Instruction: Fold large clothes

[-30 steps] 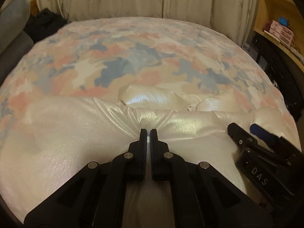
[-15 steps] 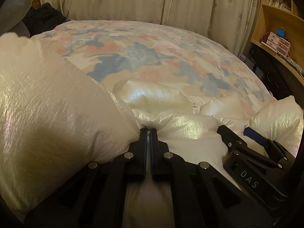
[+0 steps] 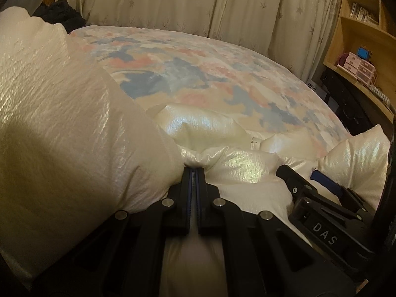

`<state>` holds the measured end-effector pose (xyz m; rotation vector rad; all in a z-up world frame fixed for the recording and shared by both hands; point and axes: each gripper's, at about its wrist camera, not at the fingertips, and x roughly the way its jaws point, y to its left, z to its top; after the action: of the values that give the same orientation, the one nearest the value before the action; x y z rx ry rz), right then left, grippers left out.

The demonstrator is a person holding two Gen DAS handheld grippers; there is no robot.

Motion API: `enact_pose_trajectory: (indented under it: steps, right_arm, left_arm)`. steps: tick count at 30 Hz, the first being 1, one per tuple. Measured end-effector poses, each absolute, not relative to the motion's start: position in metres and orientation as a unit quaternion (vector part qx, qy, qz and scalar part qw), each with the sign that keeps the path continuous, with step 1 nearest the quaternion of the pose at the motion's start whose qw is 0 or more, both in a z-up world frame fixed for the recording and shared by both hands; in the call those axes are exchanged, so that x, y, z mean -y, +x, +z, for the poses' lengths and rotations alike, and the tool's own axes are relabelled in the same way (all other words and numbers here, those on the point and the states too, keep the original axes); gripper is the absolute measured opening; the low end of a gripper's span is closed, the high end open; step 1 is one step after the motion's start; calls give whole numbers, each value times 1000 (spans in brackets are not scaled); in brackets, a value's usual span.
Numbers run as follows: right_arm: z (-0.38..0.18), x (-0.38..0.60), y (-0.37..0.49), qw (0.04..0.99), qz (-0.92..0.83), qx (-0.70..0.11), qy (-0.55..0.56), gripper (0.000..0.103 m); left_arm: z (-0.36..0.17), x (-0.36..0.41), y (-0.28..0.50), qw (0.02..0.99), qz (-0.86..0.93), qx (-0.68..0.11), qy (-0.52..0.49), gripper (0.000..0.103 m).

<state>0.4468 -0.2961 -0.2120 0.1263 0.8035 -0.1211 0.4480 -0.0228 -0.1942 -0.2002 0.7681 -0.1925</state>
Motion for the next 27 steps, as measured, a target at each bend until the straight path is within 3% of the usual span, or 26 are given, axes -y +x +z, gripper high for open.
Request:
enact_pose_trajectory:
  steps: [17,27]
  right_arm:
    - [-202,302,452,907,-24,-414,68,78]
    - [-172,349,424,907,4,-415,69,75]
  left_arm:
    - [-190,-6,467,886,-147,-409,-160,1]
    - [-173,-52,457,877,-184,-421,-141,1]
